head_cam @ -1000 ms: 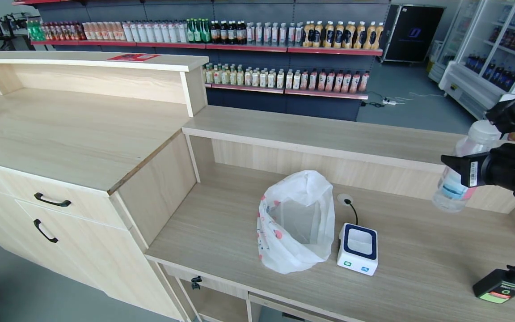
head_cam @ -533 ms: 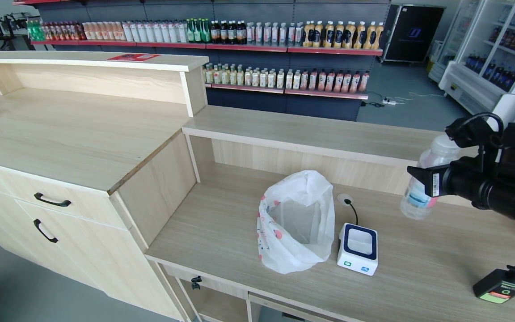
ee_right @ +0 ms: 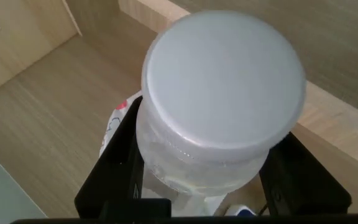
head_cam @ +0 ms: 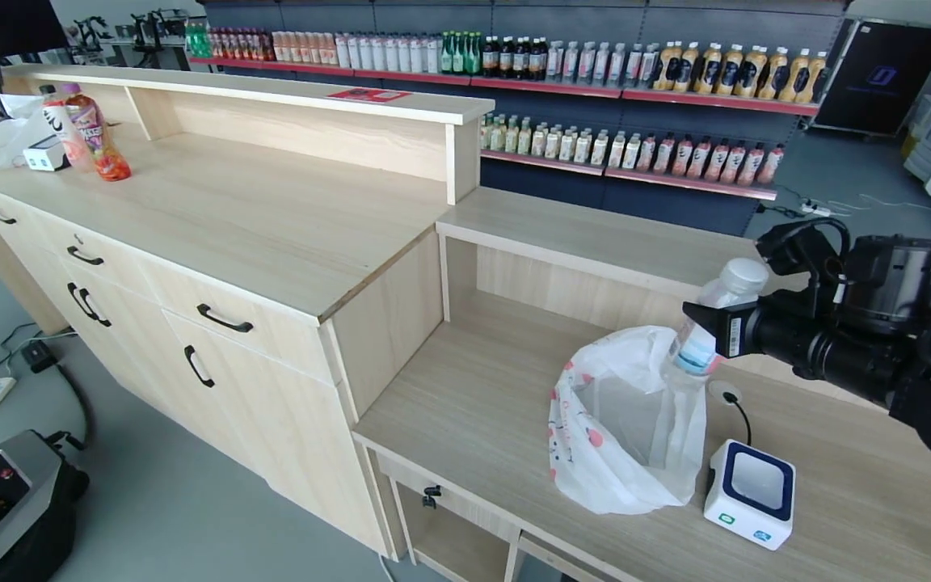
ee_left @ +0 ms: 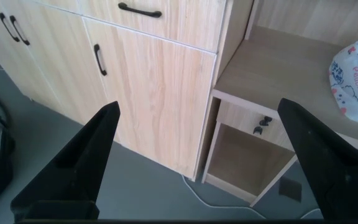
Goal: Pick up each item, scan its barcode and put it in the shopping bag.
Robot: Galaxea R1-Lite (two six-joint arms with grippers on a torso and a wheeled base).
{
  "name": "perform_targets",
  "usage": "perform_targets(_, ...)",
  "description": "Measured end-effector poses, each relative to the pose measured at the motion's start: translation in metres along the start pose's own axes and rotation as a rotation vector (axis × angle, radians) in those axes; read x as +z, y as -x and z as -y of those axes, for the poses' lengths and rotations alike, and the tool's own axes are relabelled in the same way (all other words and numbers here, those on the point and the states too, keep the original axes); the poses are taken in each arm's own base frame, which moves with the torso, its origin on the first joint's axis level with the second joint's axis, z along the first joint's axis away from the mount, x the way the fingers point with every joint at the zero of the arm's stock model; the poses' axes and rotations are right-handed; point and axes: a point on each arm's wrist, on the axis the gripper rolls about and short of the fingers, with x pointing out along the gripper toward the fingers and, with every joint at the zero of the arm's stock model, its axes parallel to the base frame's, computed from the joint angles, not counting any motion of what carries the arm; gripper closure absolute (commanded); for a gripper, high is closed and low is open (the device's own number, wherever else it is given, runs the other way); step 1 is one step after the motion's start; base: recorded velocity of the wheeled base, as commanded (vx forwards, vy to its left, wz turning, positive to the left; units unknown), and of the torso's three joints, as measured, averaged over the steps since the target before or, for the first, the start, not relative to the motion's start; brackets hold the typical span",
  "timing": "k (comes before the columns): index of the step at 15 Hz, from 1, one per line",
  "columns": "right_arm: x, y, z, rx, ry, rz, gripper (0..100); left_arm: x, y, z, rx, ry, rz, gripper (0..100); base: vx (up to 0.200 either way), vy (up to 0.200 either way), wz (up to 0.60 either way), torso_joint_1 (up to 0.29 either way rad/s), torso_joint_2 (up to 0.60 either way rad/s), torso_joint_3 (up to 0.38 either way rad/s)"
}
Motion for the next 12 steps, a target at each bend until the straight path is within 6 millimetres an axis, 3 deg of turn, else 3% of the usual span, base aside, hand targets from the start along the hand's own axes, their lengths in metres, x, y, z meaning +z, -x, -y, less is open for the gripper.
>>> perform_targets(4,-0.027,-0.036,0.013,0.007,-0.014,0.043,100,0.0,0.0,0.0,0.0,0.0,0.0,0,0.0,0.0,0.0,0.0,0.0,0.0)
perform_targets(8,-0.065,-0.071,0.031,-0.018,-0.026,-0.028,100,0.0,0.0,0.0,-0.001,0.0,0.0,0,0.0,0.0,0.0,0.0,0.0,0.0)
perform_targets(12,-0.082,-0.094,0.04,0.005,-0.03,-0.037,100,0.0,0.0,0.0,0.0,0.0,0.0,0,0.0,0.0,0.0,0.0,0.0,0.0)
